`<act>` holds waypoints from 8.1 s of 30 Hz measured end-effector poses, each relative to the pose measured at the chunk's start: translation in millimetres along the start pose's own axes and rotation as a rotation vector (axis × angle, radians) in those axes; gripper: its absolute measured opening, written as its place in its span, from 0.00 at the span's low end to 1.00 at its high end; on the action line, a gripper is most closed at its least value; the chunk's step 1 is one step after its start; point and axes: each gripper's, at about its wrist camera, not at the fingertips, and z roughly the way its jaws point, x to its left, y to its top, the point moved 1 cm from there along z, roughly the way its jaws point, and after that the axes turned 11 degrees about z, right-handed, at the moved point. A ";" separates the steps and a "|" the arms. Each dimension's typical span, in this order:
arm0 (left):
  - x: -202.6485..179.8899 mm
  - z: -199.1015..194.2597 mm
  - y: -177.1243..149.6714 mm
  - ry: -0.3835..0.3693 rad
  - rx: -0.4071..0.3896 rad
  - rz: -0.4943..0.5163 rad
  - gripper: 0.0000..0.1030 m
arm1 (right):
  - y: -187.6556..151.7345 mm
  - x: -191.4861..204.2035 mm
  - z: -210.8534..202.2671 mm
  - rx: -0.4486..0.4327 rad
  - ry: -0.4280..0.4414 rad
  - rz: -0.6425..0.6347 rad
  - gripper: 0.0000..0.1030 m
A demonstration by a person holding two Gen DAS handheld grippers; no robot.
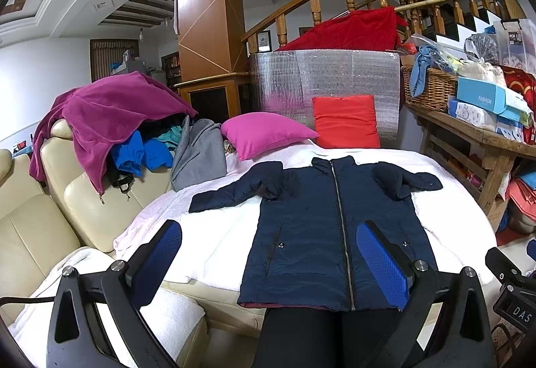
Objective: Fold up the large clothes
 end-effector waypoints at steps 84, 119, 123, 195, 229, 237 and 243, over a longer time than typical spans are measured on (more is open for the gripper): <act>-54.5 434.5 65.9 0.126 0.270 -0.121 1.00 | 150.9 -184.1 545.1 0.387 0.316 0.911 0.89; 44.4 463.8 38.7 0.220 0.311 -0.240 1.00 | 153.1 107.7 559.3 0.491 0.569 0.443 0.31; 58.0 464.7 35.1 0.221 0.325 -0.281 1.00 | 111.5 125.4 566.4 0.611 0.609 0.487 0.68; 60.5 496.5 36.7 -0.159 0.329 -0.434 0.55 | 132.3 -43.9 508.5 0.245 0.091 0.412 0.74; 139.1 507.8 -14.1 -0.062 0.492 -0.623 0.58 | 37.8 185.1 578.3 0.621 0.264 -0.003 0.51; 165.4 500.4 -28.9 0.015 0.510 -0.697 0.58 | 51.2 217.3 547.3 0.562 0.334 -0.111 0.56; 193.2 502.5 -58.7 0.035 0.573 -0.844 0.58 | 48.9 257.4 509.0 0.476 0.440 -0.225 0.65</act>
